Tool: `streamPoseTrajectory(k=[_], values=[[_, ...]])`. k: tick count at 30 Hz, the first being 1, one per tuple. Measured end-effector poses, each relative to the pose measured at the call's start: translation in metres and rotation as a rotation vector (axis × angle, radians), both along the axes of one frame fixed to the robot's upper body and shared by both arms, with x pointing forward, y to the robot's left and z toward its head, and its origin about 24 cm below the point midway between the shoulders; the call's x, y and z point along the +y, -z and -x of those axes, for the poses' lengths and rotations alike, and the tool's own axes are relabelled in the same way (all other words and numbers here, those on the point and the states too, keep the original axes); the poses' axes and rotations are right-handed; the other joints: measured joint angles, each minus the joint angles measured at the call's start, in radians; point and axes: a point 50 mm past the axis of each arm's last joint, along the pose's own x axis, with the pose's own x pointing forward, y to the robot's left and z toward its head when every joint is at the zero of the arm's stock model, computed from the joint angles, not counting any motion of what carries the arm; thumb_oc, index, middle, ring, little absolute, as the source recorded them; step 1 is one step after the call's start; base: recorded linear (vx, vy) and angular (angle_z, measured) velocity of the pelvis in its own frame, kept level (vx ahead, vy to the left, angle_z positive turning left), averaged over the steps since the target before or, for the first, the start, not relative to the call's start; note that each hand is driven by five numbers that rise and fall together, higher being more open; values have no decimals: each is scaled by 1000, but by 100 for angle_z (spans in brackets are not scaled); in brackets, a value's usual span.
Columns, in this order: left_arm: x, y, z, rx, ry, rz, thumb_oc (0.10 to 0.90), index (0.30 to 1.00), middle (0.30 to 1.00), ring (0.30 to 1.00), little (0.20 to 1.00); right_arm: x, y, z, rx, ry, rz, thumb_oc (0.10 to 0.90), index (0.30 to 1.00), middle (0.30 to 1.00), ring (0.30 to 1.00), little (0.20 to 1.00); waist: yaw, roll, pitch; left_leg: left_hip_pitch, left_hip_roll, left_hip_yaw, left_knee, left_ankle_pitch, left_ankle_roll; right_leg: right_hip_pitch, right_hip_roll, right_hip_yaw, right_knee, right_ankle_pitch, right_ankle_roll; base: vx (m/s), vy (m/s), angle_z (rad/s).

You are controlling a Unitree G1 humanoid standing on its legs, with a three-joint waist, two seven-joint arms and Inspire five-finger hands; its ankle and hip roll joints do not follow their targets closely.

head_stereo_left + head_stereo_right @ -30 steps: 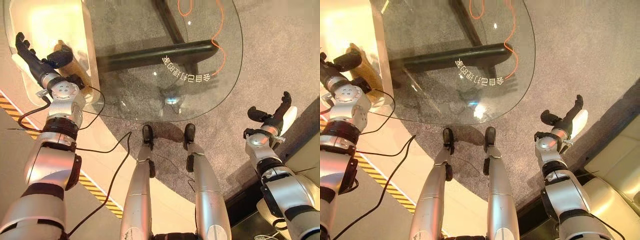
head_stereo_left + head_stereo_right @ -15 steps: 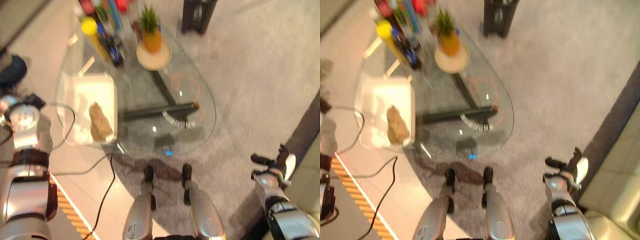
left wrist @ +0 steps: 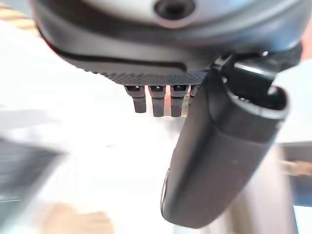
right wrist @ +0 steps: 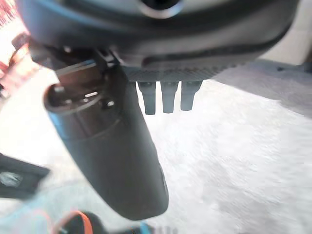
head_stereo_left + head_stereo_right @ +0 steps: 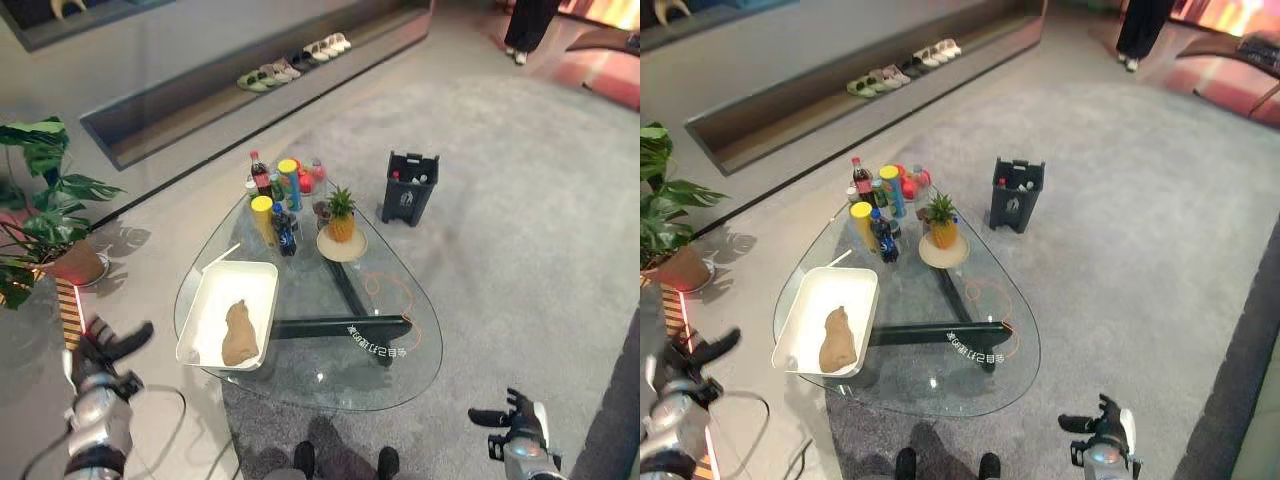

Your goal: Wipe the table with a cloth and put it in the basket.

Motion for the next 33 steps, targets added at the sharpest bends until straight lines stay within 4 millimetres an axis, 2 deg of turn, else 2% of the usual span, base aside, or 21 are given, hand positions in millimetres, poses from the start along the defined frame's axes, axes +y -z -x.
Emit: streamPoseTrajectory(k=[2,3,4,5,7,10,15,20,33], values=[[-20,28,30,123,36,77,800,900,900,900,900,3,8,20,97,-19,-14,800,900,900,900,900,0,-5,-22,1,-3,0,-3,0,1,1,-7,0,0,-3,-4,0,0,0],[-20,28,30,123,36,77,800,900,900,900,900,3,8,20,97,-19,-14,800,900,900,900,900,0,-5,-22,1,-3,0,-3,0,1,1,-7,0,0,-3,-4,0,0,0],[-37,45,48,195,60,153,800,900,900,900,900,4,12,33,153,-31,-28,800,900,900,900,900,1,-7,-31,6,-5,0,-4,-1,2,0,-9,0,0,-3,-4,0,0,0],[-47,54,59,232,72,199,800,900,900,900,900,6,14,38,180,-37,-36,800,900,900,900,900,0,-7,-32,14,-5,0,-4,-5,9,7,-10,1,0,-3,-4,0,0,0],[-66,67,78,314,129,255,800,900,900,900,900,10,18,47,225,-37,-51,800,900,900,900,900,0,-5,-47,16,-3,0,-4,-7,11,8,-8,1,0,-3,-4,-1,6,-2],[-98,83,98,444,297,341,800,900,900,900,900,12,21,55,292,-60,-87,800,900,900,900,900,-2,12,-74,18,-2,0,-4,-7,12,9,-8,1,0,-3,-4,0,0,0],[-107,86,99,524,447,328,800,900,900,900,900,18,24,54,330,-128,-116,800,900,900,900,900,-1,27,-86,22,6,4,-3,-7,12,13,1,1,0,-4,-6,0,0,0],[-107,86,97,546,489,308,800,900,900,900,900,19,24,53,342,-154,-111,800,900,900,900,900,-2,30,-84,35,8,8,-3,-9,11,26,2,2,0,-9,-9,0,0,0],[-109,86,96,599,560,283,800,900,900,900,900,23,25,53,377,-209,-131,800,900,900,900,900,-6,14,-73,47,9,28,-3,-13,13,29,2,19,0,-10,-7,10,0,-3]])
